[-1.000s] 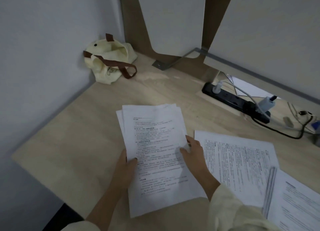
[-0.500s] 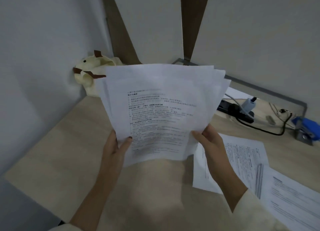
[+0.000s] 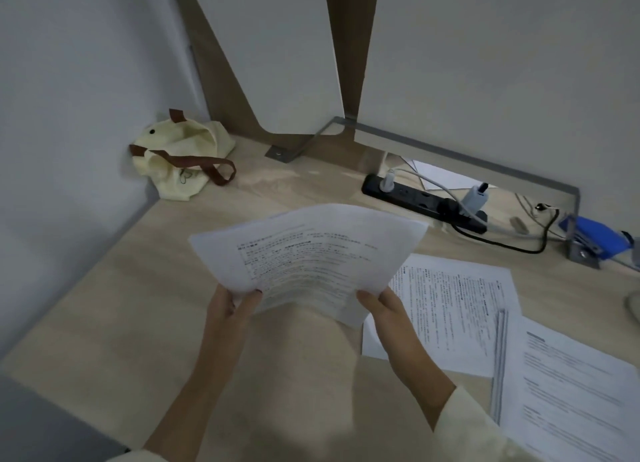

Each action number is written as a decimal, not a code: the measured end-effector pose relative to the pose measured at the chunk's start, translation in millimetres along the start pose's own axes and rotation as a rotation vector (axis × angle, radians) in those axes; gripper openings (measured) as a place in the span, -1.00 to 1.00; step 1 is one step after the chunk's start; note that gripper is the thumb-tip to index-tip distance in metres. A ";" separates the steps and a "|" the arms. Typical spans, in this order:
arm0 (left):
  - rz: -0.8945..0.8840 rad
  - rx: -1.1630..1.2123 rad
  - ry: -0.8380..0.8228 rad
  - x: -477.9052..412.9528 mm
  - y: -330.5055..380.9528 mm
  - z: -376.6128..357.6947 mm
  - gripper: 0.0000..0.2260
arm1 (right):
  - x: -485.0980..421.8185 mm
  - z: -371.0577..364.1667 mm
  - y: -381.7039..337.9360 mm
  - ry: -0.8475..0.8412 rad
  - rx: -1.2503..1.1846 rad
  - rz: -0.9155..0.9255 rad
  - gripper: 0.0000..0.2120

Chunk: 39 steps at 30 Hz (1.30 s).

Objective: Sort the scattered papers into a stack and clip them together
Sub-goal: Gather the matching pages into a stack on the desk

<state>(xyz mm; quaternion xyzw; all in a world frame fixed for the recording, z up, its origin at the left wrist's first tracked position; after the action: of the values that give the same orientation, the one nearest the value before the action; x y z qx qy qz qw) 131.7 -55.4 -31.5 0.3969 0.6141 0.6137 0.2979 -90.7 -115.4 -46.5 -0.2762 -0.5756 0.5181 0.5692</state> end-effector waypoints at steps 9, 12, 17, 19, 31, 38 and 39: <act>0.053 -0.086 -0.044 15.3 13.1 -26.2 -0.81 | 26.8 52.5 5.6 0.085 -0.012 -0.027 -0.81; 0.132 -0.111 -0.156 32.2 0.6 -72.2 -0.86 | 42.6 92.6 32.8 0.159 -0.054 -0.107 -0.84; 0.276 -0.158 -0.372 73.7 -37.2 -161.9 -0.88 | 86.5 178.4 87.2 0.345 -0.028 -0.238 -0.84; 0.313 -0.179 -0.461 93.4 -54.3 -197.4 -0.88 | 107.0 213.1 111.3 0.412 -0.008 -0.301 -0.86; 0.334 -0.492 -0.782 196.0 -136.9 -327.7 -0.82 | 201.1 338.1 209.5 0.706 0.123 -0.520 -0.90; 0.143 -0.667 -0.818 199.8 -150.5 -333.6 -0.65 | 202.8 352.3 227.8 0.702 0.347 -0.590 -0.78; 0.106 -0.697 -0.812 197.2 -150.5 -332.7 -0.63 | 200.2 352.8 234.2 0.691 0.372 -0.602 -0.71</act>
<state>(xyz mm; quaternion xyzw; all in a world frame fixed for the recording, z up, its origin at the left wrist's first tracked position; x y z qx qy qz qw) -270.5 -49.0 -133.5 0.5103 0.1885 0.5925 0.5941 -526.5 39.5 -120.7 -0.1471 -0.3052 0.3029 0.8908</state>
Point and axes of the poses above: each hand's wrist, its own x-axis away from the middle knuckle, its own z-axis out of the back of the hand, y = z × x, the point moved 10 cm from there along -x, towards the middle knuckle, and after that the axes turned 9 degrees about x, right-handed, at the moved point
